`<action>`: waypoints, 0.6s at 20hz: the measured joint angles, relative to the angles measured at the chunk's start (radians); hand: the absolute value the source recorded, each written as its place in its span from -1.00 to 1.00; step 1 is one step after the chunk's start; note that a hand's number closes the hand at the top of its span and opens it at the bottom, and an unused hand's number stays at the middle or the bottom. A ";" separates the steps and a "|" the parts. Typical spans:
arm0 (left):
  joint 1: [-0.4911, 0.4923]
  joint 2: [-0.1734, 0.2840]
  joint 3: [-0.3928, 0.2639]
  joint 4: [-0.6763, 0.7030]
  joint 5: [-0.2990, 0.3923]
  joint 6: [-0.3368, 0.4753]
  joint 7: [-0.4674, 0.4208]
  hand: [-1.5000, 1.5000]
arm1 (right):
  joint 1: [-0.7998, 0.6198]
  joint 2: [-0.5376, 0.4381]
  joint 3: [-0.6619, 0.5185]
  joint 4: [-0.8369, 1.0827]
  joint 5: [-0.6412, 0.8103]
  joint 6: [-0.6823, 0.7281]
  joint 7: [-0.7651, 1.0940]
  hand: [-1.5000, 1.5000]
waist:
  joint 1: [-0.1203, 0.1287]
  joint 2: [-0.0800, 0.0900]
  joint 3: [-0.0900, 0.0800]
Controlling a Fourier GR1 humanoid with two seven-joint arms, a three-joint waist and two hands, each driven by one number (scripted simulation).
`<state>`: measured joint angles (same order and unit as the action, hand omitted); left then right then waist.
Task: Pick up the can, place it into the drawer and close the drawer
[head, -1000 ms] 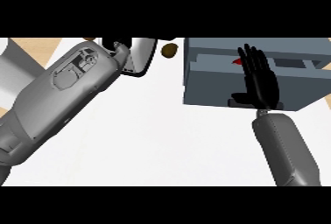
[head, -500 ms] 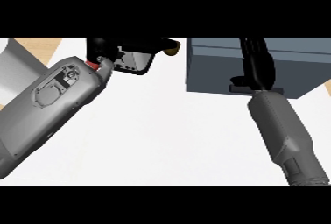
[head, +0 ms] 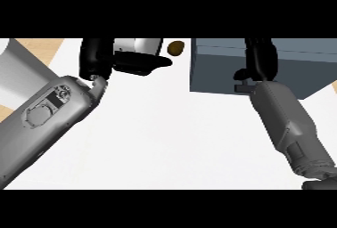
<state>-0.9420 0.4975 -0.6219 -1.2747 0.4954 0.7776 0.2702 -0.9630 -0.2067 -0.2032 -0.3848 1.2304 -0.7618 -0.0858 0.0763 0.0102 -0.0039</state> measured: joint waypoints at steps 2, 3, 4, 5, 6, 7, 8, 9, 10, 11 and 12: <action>0.025 0.011 0.004 -0.015 -0.005 -0.004 -0.007 -1.00 | -0.032 -0.003 -0.005 0.032 0.003 0.008 0.008 -1.00 | -0.001 0.004 0.002; 0.035 0.016 0.006 -0.032 -0.005 -0.008 -0.007 -1.00 | -0.041 -0.008 -0.009 0.046 0.002 0.010 0.008 -1.00 | 0.003 0.004 0.001; 0.040 0.016 0.003 -0.039 -0.009 -0.006 -0.004 -1.00 | -0.051 -0.011 -0.013 0.059 0.001 0.012 0.005 -1.00 | 0.003 0.006 0.002; 0.045 0.020 0.004 -0.045 -0.013 -0.005 -0.003 -1.00 | -0.062 -0.013 -0.014 0.073 0.004 0.015 0.007 -1.00 | 0.003 0.007 0.002; 0.050 0.023 0.008 -0.049 -0.014 -0.009 -0.006 -1.00 | -0.071 -0.014 -0.016 0.085 0.006 0.015 0.008 -1.00 | 0.003 0.008 0.002; 0.063 0.028 0.010 -0.063 -0.015 -0.009 -0.006 -1.00 | -0.075 -0.016 -0.020 0.094 0.004 0.013 0.005 -1.00 | 0.004 0.008 0.002; 0.065 0.037 0.015 -0.071 -0.014 -0.016 0.000 -1.00 | -0.082 -0.017 -0.023 0.104 0.003 0.015 -0.001 -1.00 | 0.003 0.009 0.003; 0.070 0.038 0.017 -0.072 -0.016 -0.019 -0.001 -1.00 | -0.095 -0.017 -0.023 0.115 0.003 0.029 -0.008 -1.00 | -0.001 0.010 0.003; 0.076 0.042 0.022 -0.072 -0.018 -0.024 -0.008 -1.00 | -0.100 -0.018 -0.028 0.122 -0.003 0.034 -0.023 -1.00 | -0.002 0.011 0.003; 0.083 0.050 0.026 -0.083 -0.017 -0.028 -0.005 -1.00 | -0.104 -0.020 -0.035 0.128 -0.011 0.040 -0.039 -1.00 | -0.002 0.011 0.004; 0.093 0.046 0.025 -0.089 -0.019 -0.026 -0.010 -1.00 | -0.108 -0.019 -0.044 0.130 -0.021 0.043 -0.054 -1.00 | -0.003 0.012 0.004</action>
<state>-0.8493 0.5437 -0.5968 -1.3636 0.4761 0.7511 0.2605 -1.0708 -0.2258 -0.2468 -0.2548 1.2091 -0.7185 -0.1393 0.0736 0.0221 0.0000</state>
